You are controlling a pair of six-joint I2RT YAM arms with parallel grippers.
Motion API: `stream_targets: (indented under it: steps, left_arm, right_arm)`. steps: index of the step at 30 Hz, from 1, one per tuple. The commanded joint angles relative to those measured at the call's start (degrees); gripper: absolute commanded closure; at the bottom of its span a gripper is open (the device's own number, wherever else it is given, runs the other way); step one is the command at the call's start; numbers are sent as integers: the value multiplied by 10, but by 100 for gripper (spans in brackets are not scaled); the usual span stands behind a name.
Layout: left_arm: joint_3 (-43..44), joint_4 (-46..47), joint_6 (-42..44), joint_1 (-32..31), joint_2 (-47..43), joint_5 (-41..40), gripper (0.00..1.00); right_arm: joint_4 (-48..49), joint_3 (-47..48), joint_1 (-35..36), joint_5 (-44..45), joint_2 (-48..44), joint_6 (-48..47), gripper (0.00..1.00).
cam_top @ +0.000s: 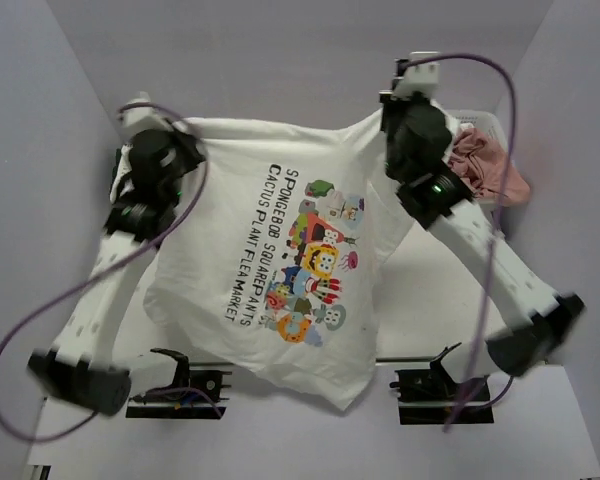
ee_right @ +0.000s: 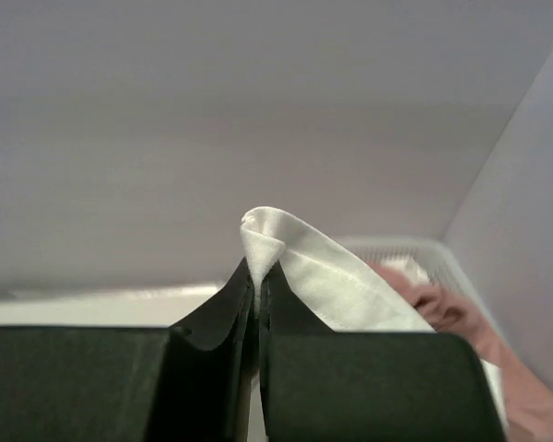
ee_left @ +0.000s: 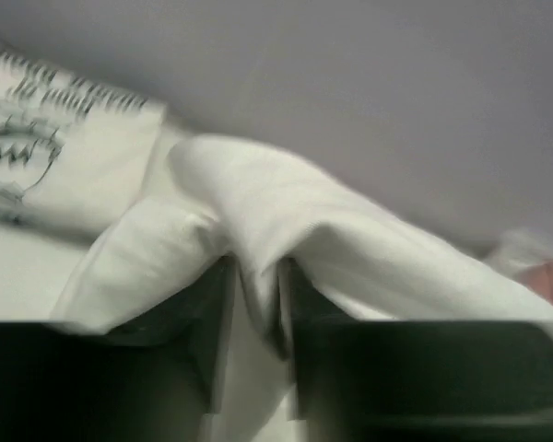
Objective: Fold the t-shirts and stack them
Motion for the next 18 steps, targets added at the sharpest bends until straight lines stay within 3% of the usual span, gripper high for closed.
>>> stream_targets:
  steps: [1, 3, 4, 5, 6, 7, 9, 11, 14, 18]
  left_arm:
    - [-35, -46, -21, 10, 134, -88, 56]
    - [-17, -52, -15, 10, 237, -88, 11]
    - [2, -70, -15, 17, 271, -88, 0]
    - [45, -89, -15, 17, 301, -88, 0]
    - [64, -123, -15, 17, 325, -94, 0]
    - [78, -132, -15, 17, 342, -94, 0]
    - [86, -133, -15, 17, 354, -82, 0]
    - [40, -94, 3, 17, 317, -46, 0]
    - [-54, -25, 10, 10, 264, 6, 0]
    - [-154, -3, 4, 10, 189, 48, 0]
  right_arm:
    - [-30, 1, -76, 12, 97, 76, 100]
    - [-82, 8, -123, -81, 186, 116, 100]
    - [-95, 34, -130, -99, 235, 133, 100]
    - [-113, 50, -134, -116, 259, 155, 92]
    - [-175, 68, -148, -142, 304, 156, 64]
    - [-199, 136, -153, -149, 327, 158, 10]
    - [-273, 191, -153, -153, 389, 169, 10]
    - [-281, 193, -152, -154, 392, 176, 10]
    - [-240, 85, -150, -201, 337, 180, 10]
    - [-195, -48, -148, -297, 217, 223, 10]
